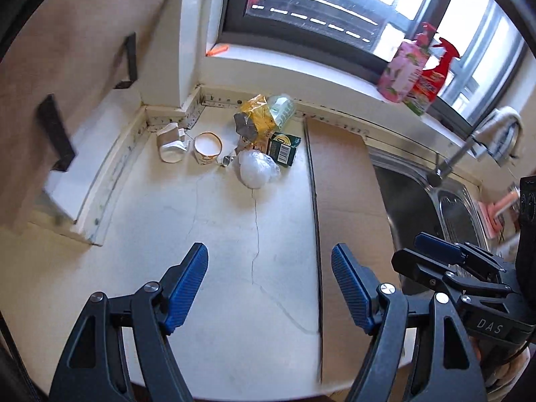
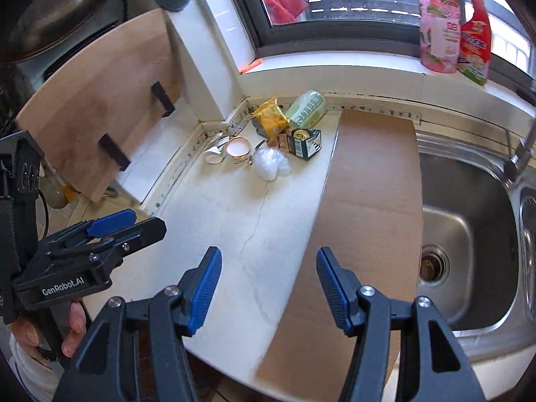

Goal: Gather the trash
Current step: 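Grasp the clear plastic bag with the left tool while the right tool reaches toward the green-white carton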

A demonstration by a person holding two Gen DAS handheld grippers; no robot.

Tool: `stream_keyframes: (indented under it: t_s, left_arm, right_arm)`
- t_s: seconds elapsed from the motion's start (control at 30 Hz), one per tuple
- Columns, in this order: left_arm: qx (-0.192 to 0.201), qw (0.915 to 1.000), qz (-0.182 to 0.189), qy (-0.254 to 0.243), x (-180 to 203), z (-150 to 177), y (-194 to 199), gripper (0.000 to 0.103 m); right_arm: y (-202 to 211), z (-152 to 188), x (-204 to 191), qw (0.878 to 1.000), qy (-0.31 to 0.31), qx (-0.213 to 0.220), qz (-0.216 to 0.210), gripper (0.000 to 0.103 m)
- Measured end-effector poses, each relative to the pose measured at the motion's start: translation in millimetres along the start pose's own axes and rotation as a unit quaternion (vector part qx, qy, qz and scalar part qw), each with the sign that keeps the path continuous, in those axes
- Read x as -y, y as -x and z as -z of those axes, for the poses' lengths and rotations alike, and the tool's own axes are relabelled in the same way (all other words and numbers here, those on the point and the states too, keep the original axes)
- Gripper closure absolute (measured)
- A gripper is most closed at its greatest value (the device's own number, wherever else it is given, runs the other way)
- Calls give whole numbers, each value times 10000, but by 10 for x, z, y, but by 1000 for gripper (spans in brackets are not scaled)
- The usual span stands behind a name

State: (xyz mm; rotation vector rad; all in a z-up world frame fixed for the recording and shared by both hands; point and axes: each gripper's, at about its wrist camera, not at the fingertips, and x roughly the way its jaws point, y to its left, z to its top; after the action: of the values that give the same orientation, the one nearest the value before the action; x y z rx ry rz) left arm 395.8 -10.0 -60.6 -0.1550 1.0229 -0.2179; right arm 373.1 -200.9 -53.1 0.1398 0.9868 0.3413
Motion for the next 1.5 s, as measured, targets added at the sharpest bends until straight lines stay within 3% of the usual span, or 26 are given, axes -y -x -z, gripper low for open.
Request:
stream_keyframes:
  t_s: [0.4,0.7,0.83,0.9,1.0,1.1,1.5]
  left_arm:
    - [-515,9966,-298,566,44,-814,-1373,29]
    - [-849,9883,-726,1040,-89,-1010,-2081,29]
    - [-922,9857,-742,1203,-150,-1011,-2266,42]
    - [-897,9855,-774,1217,-190,-1010,-2319,58]
    - [-757,9868,-779,1201,-245,-984,-2311,65]
    - [-600,9869,-931,1170,-338,-945,-2211,69]
    - [-381,9808,-880,1696,-853,-796,-1723,70]
  right_arm:
    - [-903,-833,672,9985,-129,-494,-180,44]
    - [-1310,-1179,950,9975,-398,-518,-255,44]
    - [-1464,-1293,934,9977,-341,-503,-305,44]
    - [-1550,-1345,907,9978,-313,-488,-321,43]
    - [-1687,-1419,884,9976,-328,-499,-339,43]
    - [-1812,-1494,884,9976,-357,-478,-363,43]
    - [-2338,-1743,674,9977,123,-573,-339,44]
